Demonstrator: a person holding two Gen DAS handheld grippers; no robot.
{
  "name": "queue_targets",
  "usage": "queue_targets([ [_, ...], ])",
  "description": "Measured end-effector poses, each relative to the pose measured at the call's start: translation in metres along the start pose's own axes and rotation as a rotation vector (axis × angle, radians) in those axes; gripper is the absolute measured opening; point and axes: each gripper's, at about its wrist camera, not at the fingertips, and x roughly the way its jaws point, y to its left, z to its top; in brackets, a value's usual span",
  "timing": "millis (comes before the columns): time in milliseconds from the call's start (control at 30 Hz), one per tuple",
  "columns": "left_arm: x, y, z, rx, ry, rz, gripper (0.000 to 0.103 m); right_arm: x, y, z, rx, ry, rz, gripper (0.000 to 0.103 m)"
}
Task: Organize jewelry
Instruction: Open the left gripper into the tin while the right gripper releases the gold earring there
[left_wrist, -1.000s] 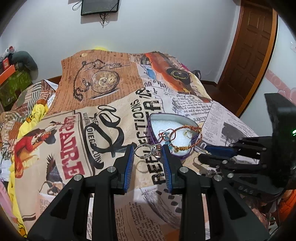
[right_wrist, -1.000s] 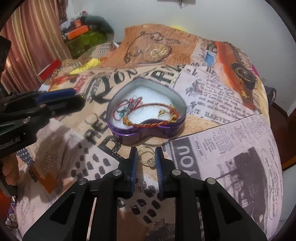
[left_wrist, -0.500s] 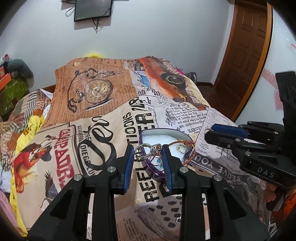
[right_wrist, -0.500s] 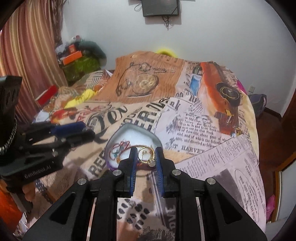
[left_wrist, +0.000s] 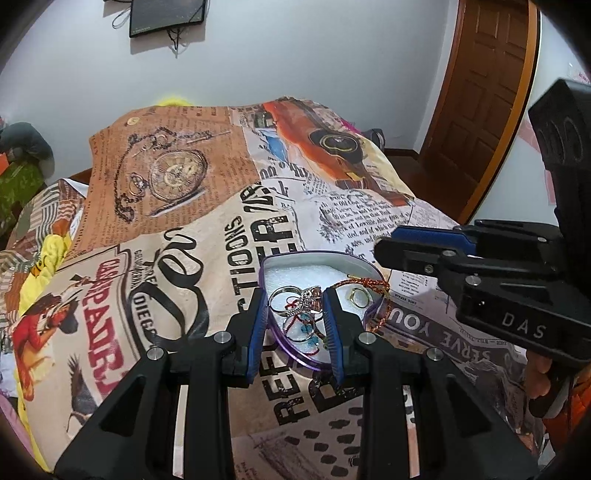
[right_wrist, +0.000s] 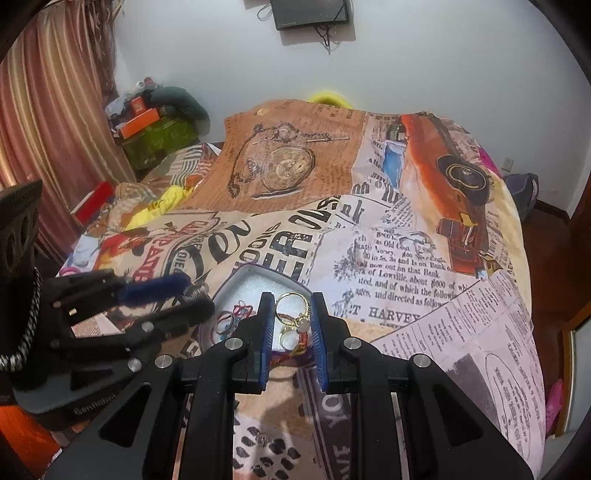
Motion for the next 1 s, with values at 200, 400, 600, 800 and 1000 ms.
queue_targets([
  [200, 0.012, -0.004, 0.000, 0.015, 0.033, -0.015, 0.029, 0.008, -0.001, 0.002, 0.002, 0.018, 0.013, 0.017],
  [400, 0.012, -0.003, 0.000, 0.007, 0.030, -0.010, 0.029, 0.015, -0.001, 0.003, 0.003, 0.034, 0.027, 0.017],
  [600, 0.002, 0.007, -0.002, -0.013, 0.015, 0.012, 0.029, 0.022, -0.001, 0.003, 0.012, 0.058, 0.046, 0.018],
  [800, -0.002, 0.015, -0.005, -0.033, 0.018, 0.021, 0.029, 0.025, 0.004, 0.000, 0.001, 0.079, 0.050, 0.018],
  [1000, -0.004, 0.014, -0.006, -0.038, 0.020, 0.019, 0.029, 0.031, 0.006, -0.001, 0.005, 0.119, 0.055, 0.018],
])
